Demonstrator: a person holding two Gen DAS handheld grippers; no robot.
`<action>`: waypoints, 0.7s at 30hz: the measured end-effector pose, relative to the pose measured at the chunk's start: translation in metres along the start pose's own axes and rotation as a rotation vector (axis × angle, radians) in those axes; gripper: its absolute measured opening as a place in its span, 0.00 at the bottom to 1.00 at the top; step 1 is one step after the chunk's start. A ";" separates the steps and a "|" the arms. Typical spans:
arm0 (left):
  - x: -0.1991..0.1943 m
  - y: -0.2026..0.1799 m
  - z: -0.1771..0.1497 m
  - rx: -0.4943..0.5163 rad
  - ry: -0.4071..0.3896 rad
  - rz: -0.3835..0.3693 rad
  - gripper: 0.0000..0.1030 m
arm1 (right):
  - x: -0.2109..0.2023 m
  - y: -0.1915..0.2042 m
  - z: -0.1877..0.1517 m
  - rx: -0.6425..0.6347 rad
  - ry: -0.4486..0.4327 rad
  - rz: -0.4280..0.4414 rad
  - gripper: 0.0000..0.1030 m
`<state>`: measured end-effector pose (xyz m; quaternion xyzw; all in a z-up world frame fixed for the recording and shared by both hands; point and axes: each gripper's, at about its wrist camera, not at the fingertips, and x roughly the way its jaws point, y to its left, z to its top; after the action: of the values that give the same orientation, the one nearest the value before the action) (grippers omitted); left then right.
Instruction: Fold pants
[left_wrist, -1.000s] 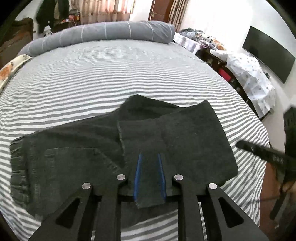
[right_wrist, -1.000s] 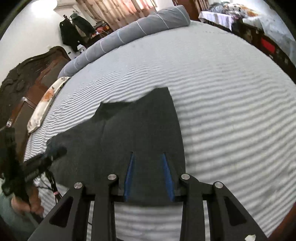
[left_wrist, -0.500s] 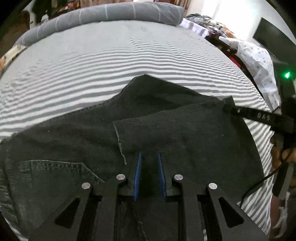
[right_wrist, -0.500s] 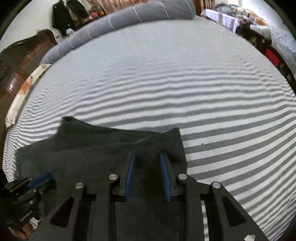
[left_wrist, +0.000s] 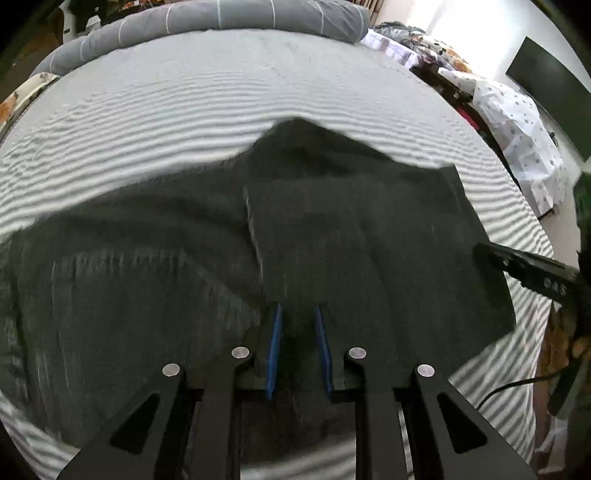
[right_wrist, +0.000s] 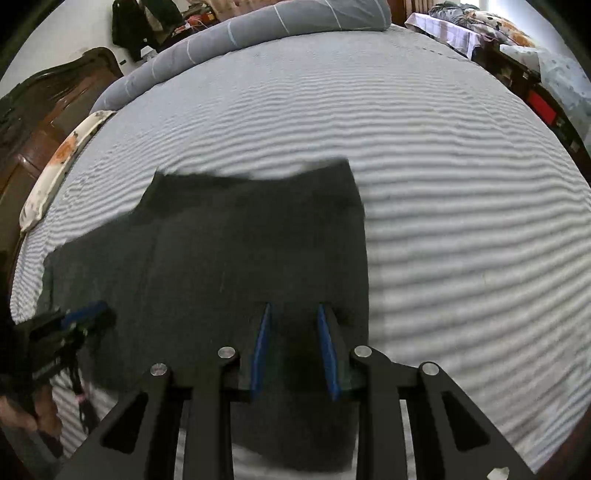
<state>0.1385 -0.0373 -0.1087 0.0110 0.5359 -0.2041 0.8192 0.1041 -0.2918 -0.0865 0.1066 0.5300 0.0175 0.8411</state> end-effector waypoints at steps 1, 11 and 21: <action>-0.002 0.000 -0.005 0.010 0.007 0.005 0.20 | -0.007 0.000 -0.013 0.003 0.003 0.003 0.24; -0.006 -0.003 -0.031 0.017 0.025 0.026 0.21 | -0.006 -0.004 -0.058 0.050 0.050 0.011 0.23; -0.055 0.043 -0.034 -0.153 -0.031 -0.131 0.29 | -0.009 0.001 -0.052 0.084 0.051 0.020 0.36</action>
<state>0.1048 0.0278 -0.0834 -0.0899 0.5368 -0.2155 0.8108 0.0531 -0.2842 -0.0997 0.1465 0.5505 0.0062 0.8219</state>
